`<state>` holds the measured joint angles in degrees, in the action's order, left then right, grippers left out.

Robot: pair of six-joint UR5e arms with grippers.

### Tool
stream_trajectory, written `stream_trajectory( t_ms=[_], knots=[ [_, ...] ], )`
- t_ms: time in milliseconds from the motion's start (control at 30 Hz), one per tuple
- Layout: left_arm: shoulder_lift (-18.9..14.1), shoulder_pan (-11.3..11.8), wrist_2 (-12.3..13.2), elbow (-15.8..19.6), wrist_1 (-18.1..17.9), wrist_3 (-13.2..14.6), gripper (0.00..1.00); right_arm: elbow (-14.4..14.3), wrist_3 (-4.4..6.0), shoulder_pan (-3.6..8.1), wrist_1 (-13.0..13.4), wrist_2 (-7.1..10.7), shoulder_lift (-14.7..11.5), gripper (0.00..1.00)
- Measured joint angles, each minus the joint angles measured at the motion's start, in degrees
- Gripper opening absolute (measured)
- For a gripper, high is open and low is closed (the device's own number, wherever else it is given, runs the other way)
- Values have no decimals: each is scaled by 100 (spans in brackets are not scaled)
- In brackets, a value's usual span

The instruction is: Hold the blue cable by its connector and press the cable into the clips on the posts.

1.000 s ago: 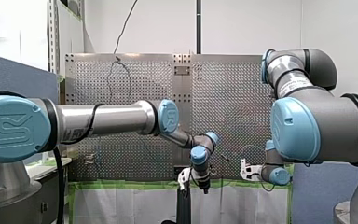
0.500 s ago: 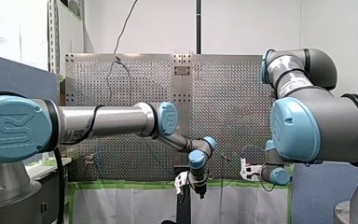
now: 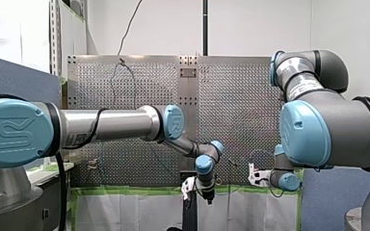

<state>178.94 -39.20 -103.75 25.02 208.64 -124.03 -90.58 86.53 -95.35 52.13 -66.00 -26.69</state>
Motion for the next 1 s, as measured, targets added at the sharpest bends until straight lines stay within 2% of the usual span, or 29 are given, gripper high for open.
stream_trajectory(
  t_ms=[67,100,167,200,267,300,367,533,767,1000],
  knots=[
    [-16,-32,62,0,-83,76,43,0,-1,3,-2,2,0,0],
    [-29,-48,99,0,-124,116,43,0,0,5,-3,3,0,0],
    [-64,-88,196,0,-232,219,34,0,0,5,-6,5,0,0],
    [-78,-105,242,0,-276,264,34,0,0,5,-7,6,0,0],
    [-109,-141,338,0,-384,346,14,0,0,7,-8,7,0,0],
    [-119,-155,365,0,-426,372,14,0,0,6,-7,7,0,0],
    [-137,-186,399,0,-527,422,0,0,2,5,-4,7,1,0],
    [-156,-255,375,13,-766,524,0,0,5,4,-5,8,1,0],
    [-158,-325,351,80,-1103,531,0,0,9,25,-9,8,1,0],
    [-293,-350,111,272,-1260,651,0,-4,14,36,-18,-4,0,0]
  ],
)
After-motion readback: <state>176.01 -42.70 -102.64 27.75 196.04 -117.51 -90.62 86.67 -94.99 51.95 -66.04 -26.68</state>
